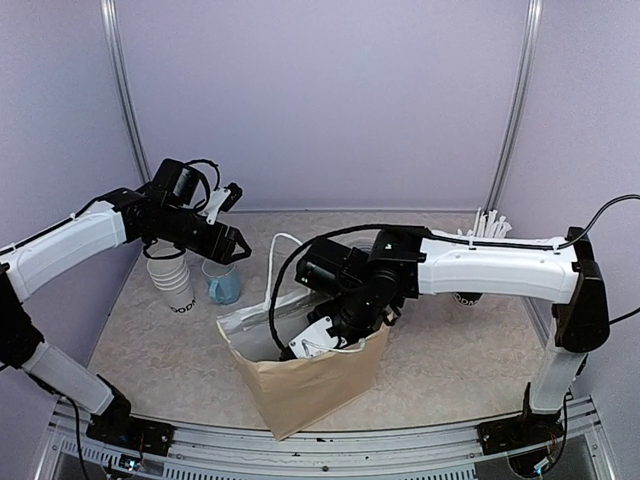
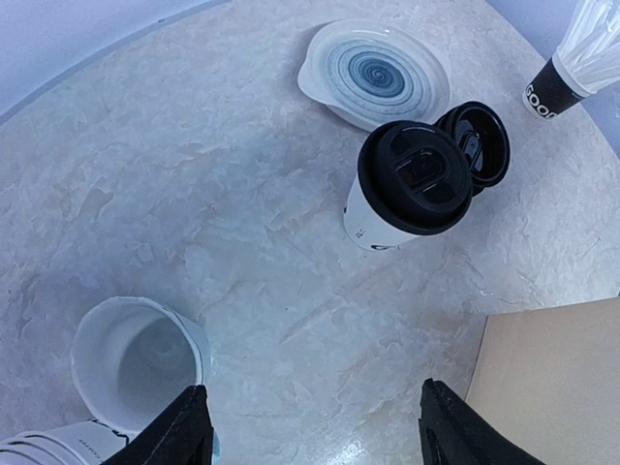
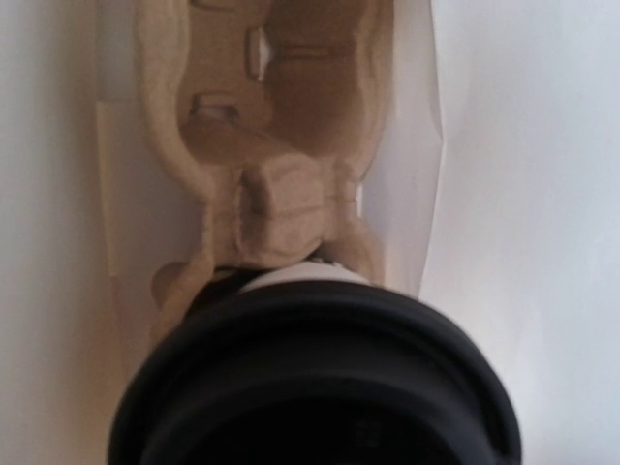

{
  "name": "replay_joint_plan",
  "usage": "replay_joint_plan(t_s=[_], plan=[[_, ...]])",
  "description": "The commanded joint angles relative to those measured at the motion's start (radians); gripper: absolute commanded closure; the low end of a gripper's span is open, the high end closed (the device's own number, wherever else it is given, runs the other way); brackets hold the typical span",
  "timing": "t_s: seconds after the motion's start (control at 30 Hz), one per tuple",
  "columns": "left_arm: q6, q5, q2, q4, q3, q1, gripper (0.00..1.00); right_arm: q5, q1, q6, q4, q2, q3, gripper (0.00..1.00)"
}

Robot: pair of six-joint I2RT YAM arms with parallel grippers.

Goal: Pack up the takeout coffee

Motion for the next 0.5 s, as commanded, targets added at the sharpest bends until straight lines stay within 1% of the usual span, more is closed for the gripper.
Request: replay_joint_plan(t_s=[0.0,0.13,0.23,0.33,0.4,0.47], plan=[[-0.009,-0.007,-0.056,-0.056,0.048,0.005,0.28,-0.093,-0.019,0.014,-0.091,0.061,-0.042,0.48],[-0.001,0.050,-0.102,-0.072,0.068,-0.001,0.28,-0.129,-0.021,0.021,-0.121,0.058,-0.003,0.42],[0.001,0.110,-0.158,-0.088,0.087,-0.026,0.27,-0.141,-0.021,0.032,-0.137,0.054,0.022,0.37],[0.057,0.141,-0.219,-0.113,0.091,-0.117,0.25,-0.145,-0.021,0.037,-0.153,0.046,0.051,0.32],[0.059,0.123,-0.257,-0.113,0.079,-0.186,0.22,-0.149,-0.021,0.040,-0.160,0.040,0.066,0.30],[0.045,0.139,-0.284,-0.107,0.065,-0.232,0.22,-0.155,-0.021,0.041,-0.166,0.037,0.078,0.28]])
